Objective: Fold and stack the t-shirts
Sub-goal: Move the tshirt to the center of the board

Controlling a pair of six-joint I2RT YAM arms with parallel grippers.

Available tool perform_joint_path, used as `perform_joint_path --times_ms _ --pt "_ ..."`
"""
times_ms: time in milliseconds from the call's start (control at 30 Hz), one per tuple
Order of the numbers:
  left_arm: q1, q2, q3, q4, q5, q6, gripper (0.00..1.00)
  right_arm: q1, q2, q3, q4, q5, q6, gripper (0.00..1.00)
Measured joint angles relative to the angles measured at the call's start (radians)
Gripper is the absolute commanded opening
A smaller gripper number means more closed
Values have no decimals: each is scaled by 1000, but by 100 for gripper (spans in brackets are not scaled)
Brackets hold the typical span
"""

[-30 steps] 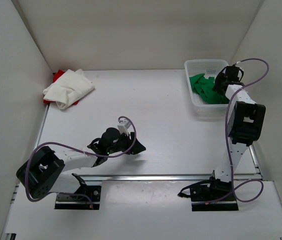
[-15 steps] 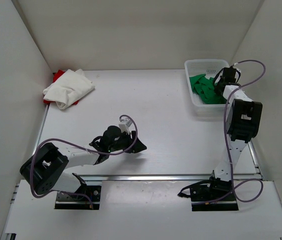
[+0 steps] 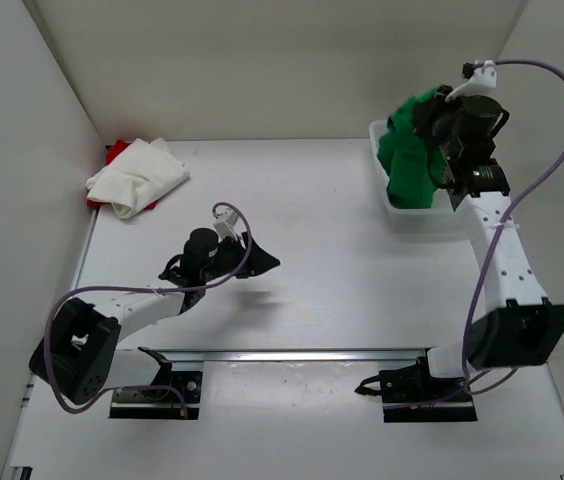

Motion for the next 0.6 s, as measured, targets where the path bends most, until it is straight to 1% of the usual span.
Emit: perform_joint_path --times_ms 133,233,267,300,400,467,500,567,600 --pt "111 -56 2 -8 25 -37 56 177 -122 77 48 -133 6 0" --pt "219 -126 -30 -5 50 -72 57 314 -151 143 71 -236 10 0" --pt "259 -152 -43 -8 56 -82 56 346 -153 160 87 -281 18 0" --pt "304 -178 -55 -11 62 -92 58 365 -154 169 106 -323 31 0" --pt "422 -267 -87 -37 68 -109 58 376 -156 155 169 -433 81 0" --pt "478 -322 -90 -61 66 -109 60 346 -160 93 245 -512 142 0" --pt "490 -335 -85 -71 63 -107 59 322 -164 43 293 -547 177 0" --pt "495 -341 -71 -80 63 -108 60 265 -173 -118 416 -600 245 2" --pt "496 -341 -70 -82 63 -109 60 241 -168 -198 463 -615 268 9"
